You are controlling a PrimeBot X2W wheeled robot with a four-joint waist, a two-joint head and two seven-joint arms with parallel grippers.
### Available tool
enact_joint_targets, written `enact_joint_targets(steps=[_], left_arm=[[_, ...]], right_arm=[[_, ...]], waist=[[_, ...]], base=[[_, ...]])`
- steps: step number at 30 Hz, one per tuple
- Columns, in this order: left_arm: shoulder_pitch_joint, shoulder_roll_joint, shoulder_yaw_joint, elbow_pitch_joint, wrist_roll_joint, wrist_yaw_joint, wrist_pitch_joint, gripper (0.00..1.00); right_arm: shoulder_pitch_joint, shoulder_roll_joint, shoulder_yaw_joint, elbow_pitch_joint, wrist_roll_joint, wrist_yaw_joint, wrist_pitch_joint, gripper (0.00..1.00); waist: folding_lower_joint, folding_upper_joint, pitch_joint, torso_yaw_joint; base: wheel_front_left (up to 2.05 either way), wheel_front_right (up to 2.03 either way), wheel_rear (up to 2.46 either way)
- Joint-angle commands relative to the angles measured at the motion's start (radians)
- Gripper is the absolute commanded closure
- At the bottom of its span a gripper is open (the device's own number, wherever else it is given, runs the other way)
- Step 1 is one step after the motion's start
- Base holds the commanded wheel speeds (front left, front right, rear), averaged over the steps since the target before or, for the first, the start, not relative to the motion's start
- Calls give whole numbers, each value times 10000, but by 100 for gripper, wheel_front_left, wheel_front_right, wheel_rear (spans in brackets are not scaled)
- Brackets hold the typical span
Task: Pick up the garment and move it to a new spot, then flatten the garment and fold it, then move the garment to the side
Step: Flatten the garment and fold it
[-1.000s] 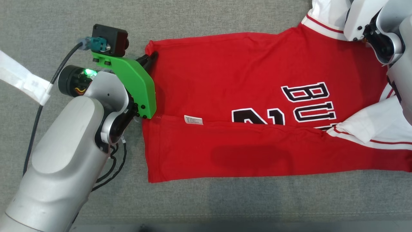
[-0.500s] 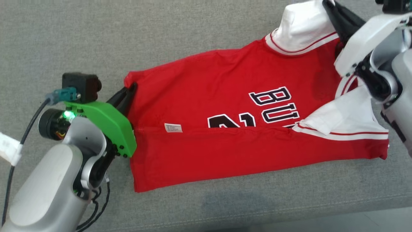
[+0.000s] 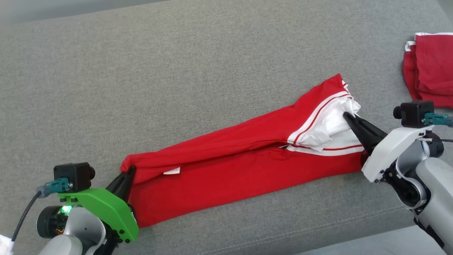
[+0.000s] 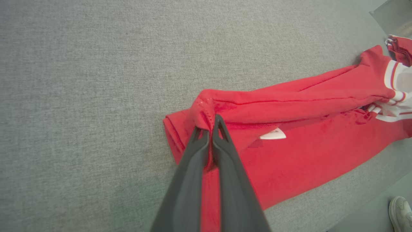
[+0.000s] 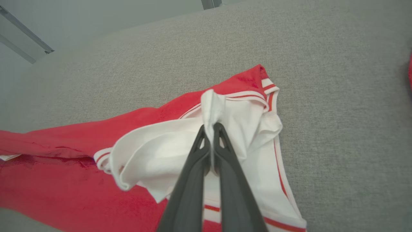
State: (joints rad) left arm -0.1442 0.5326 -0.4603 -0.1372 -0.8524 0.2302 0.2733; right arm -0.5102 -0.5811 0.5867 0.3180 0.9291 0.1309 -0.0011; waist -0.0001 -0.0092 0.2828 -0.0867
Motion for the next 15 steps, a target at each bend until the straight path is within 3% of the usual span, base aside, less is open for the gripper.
enact_joint_targets(steps=[1,7,9,10,11,15], left_arm=[[181,-75,17,129,39,26,-180,100],[475,-359,-247,520,93,-49,-413,100],[640,-440,-323,677,151,22,-541,57],[738,-475,-399,744,179,18,-572,9],[845,-519,-438,810,186,41,-623,0],[1251,-550,-466,971,361,230,-1086,0]], right_arm=[[290,156,-165,199,-154,-6,-117,100],[446,680,-291,932,-890,-6,-36,100],[355,787,-220,1158,-1261,-7,43,0],[321,850,-257,1246,-1353,-7,18,0],[306,878,-336,1314,-1415,-7,16,0],[391,665,-641,1212,-1461,-7,204,0]], waist=[[1,92,-222,-169],[1,92,-264,-125],[1,92,-297,-103],[1,92,-329,-83],[1,92,-364,-53],[1,92,-544,22]], base=[[0,0,0],[0,0,0],[0,0,0],[0,0,0],[0,0,0],[0,0,0]])
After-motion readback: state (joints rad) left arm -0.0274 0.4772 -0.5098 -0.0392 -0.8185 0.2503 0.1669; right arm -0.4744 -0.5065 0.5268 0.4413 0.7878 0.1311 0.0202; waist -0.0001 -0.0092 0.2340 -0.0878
